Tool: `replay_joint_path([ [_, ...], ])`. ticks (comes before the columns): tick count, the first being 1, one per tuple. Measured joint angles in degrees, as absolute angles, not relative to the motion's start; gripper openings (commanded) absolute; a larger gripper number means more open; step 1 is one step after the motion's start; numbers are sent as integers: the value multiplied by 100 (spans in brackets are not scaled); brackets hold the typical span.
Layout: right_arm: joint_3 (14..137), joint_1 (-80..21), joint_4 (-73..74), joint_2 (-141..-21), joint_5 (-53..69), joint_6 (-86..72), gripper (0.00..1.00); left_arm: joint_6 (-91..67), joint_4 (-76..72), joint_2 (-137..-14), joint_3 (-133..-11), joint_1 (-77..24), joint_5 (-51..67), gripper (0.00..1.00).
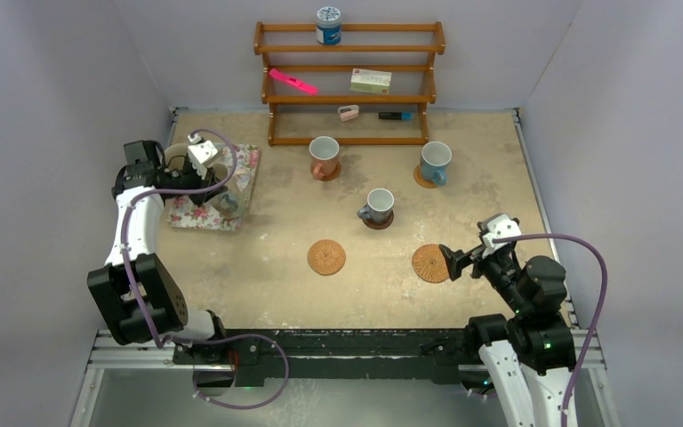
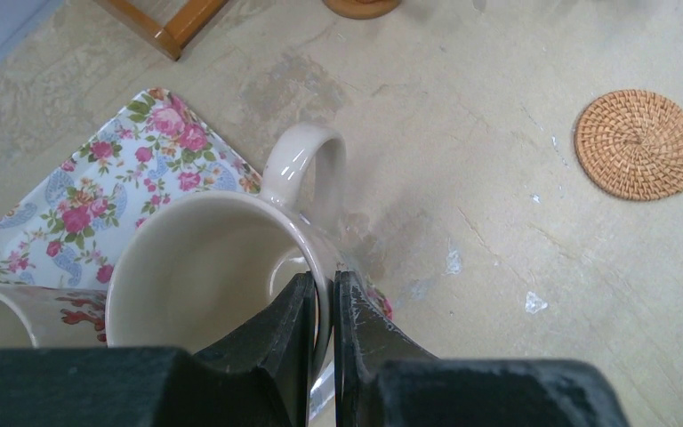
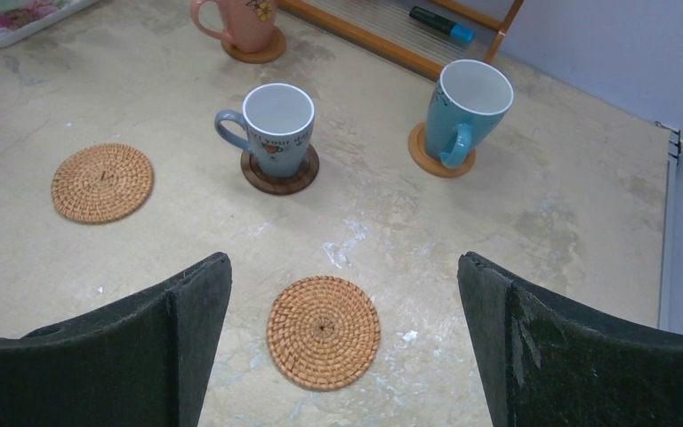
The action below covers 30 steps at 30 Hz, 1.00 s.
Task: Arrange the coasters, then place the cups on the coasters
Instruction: Pick up the cup from the tray, then place the cup at the center of the board.
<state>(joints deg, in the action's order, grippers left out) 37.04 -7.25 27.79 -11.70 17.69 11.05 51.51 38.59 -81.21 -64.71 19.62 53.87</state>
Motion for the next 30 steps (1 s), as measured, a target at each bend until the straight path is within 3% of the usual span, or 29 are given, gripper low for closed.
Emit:
replay_joint_path([
  [14,3704,-725,2781,-1144,1774,1122,99,4694,3693,-7695,-6471,1396,5347,0],
  [30,3704,-725,2781,-1144,1774,1122,99,4364,3297,-7325,-5843,-873,4810,0],
])
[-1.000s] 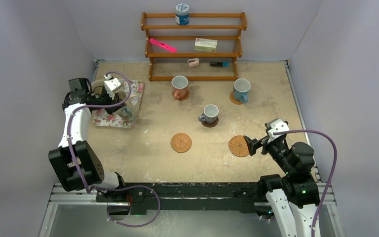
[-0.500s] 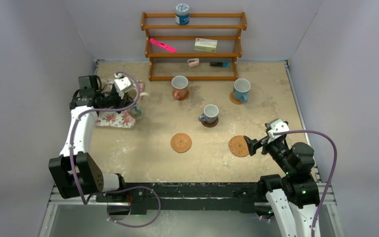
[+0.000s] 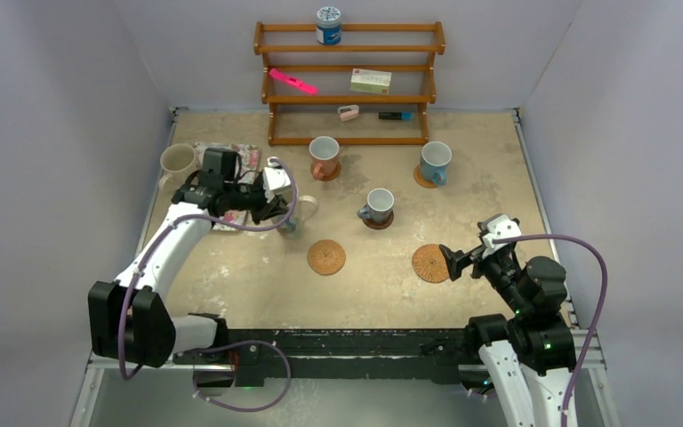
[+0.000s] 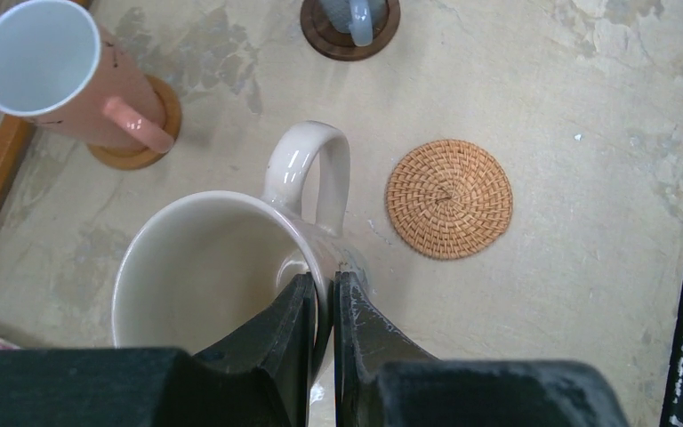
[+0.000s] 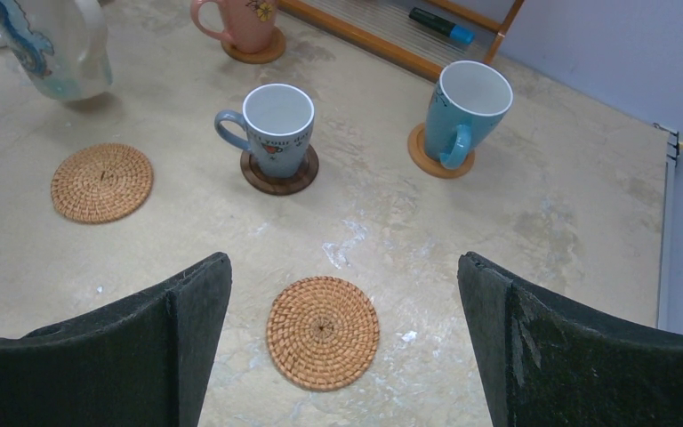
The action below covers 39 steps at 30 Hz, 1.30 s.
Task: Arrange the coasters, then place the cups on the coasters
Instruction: Place the cup at the center of the board.
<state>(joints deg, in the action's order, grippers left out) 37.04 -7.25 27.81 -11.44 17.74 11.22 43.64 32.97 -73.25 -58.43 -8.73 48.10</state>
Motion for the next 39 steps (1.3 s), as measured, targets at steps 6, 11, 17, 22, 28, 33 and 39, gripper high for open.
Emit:
replay_joint_path([
  [6,3704,-725,2781,-1144,1774,1122,99,4348,2978,-7325,-5452,-1328,4318,0],
  [11,3704,-725,2781,-1144,1774,1122,99,4351,2788,-7295,-5258,-1441,4128,0],
  [17,3704,-725,2781,-1144,1774,1122,99,4370,2711,-7293,-5236,-1492,4023,10],
  [22,3704,-725,2781,-1144,1776,1125,99,4480,2698,-7286,-5216,-1509,3999,35],
  [28,3704,-725,2781,-1144,1778,1127,99,4626,2685,-7026,-5205,-1509,3970,64],
  [33,3704,-725,2781,-1146,1841,1153,99,4613,2519,-6582,-5004,-1509,3839,73],
  [39,3704,-725,2816,-1308,2200,1313,99,4497,2462,-6324,-4875,-1461,3629,80],
])
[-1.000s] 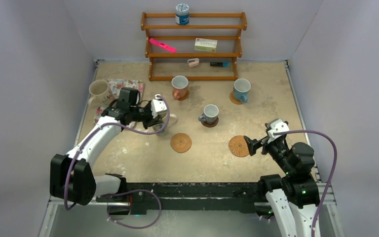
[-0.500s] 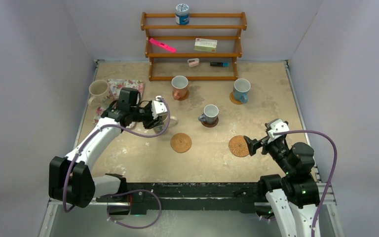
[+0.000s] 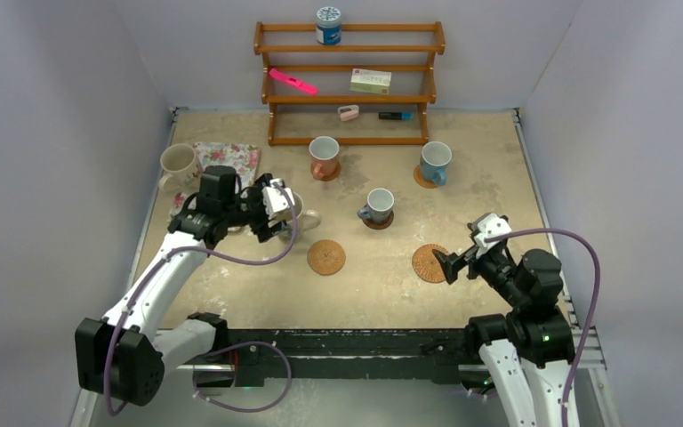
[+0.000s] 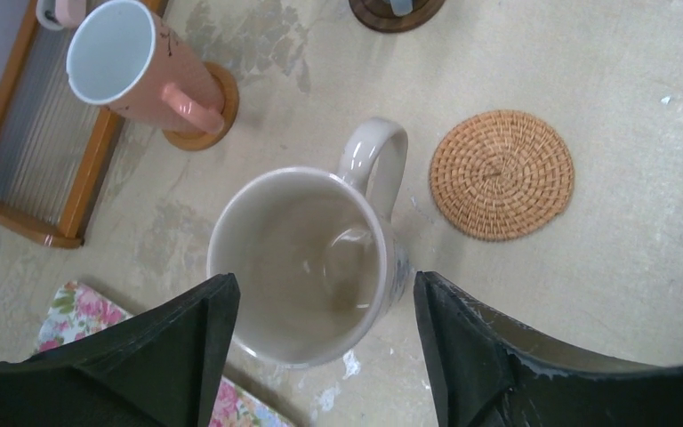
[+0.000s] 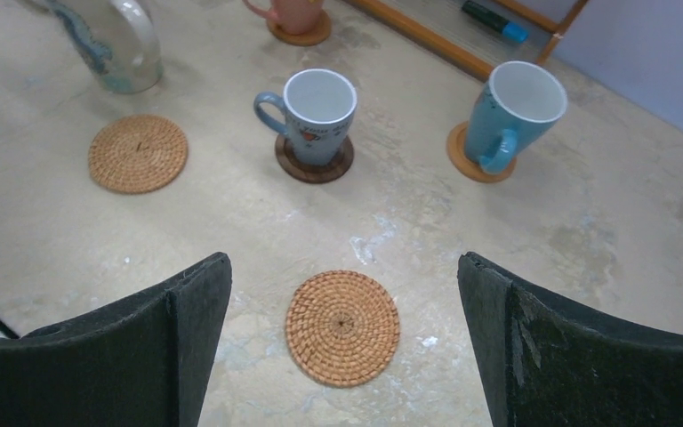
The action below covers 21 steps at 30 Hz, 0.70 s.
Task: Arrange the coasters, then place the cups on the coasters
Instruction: Place the cup at the center of the board, then pick up the cup at the center of the board.
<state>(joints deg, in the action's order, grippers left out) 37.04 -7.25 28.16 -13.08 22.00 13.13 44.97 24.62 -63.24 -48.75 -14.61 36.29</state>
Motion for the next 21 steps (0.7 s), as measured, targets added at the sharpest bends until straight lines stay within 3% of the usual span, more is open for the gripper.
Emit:
replay_joint_path([
  [3,3728,-725,2926,-1636,2556,1452,99,4386,2427,-6020,-4641,-1216,3638,99],
  [9,4270,-738,3264,-2869,3208,1643,99,4121,2353,-5374,-4285,-226,3848,100],
  [21,5975,-891,2888,-5218,4171,2088,99,3479,1992,-4567,-3660,139,3745,100],
])
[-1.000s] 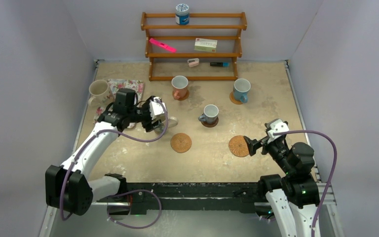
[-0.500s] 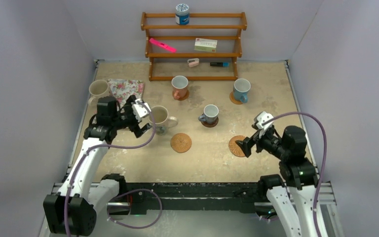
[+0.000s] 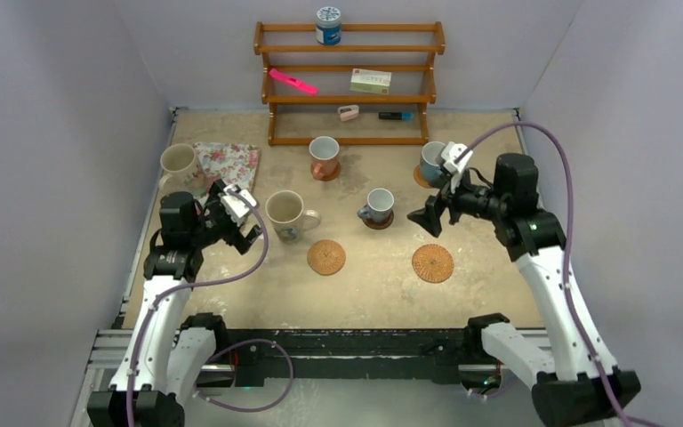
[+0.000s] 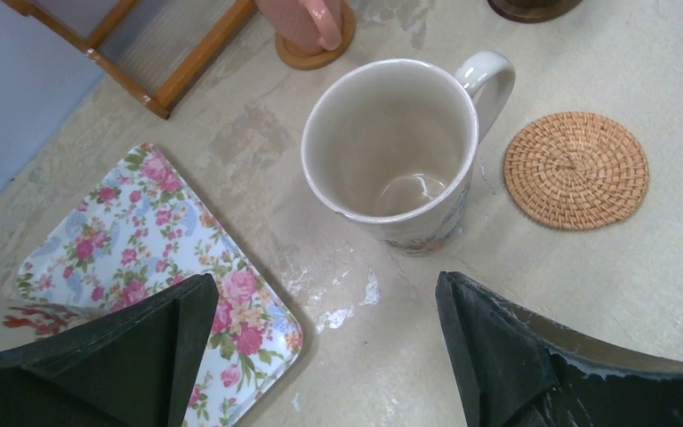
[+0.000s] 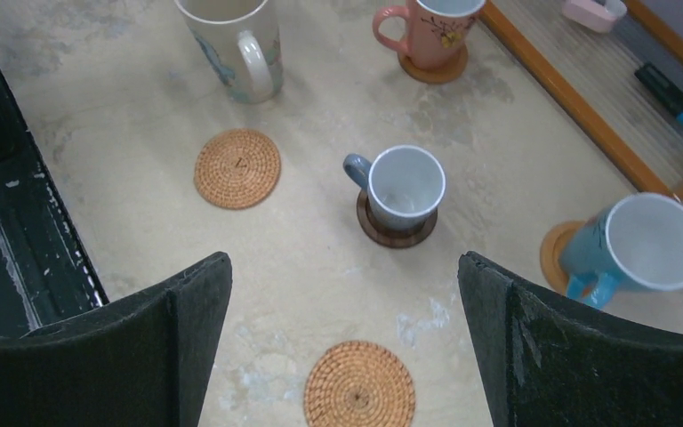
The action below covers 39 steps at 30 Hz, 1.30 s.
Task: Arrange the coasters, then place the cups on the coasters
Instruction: Pick up the cup at the center of the board.
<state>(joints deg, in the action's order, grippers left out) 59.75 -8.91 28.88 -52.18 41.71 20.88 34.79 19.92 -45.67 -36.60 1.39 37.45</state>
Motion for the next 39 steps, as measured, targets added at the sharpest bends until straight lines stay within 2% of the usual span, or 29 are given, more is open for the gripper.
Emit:
replay_joint_path([
  [14,7065,-3411,2056,-8147,2703,2609,99,2714,1887,-4060,-3586,165,2536,100],
  [19,7684,-3979,1859,-9052,2303,2600,95,2661,1879,-3896,-3448,187,2359,100],
  [28,7710,-4480,1033,-9421,2016,2392,90,2657,1857,-3061,-3293,305,2357,100],
  [39,7476,-4576,322,-9898,1734,2130,83,2659,1857,-3140,-3288,390,2467,100],
])
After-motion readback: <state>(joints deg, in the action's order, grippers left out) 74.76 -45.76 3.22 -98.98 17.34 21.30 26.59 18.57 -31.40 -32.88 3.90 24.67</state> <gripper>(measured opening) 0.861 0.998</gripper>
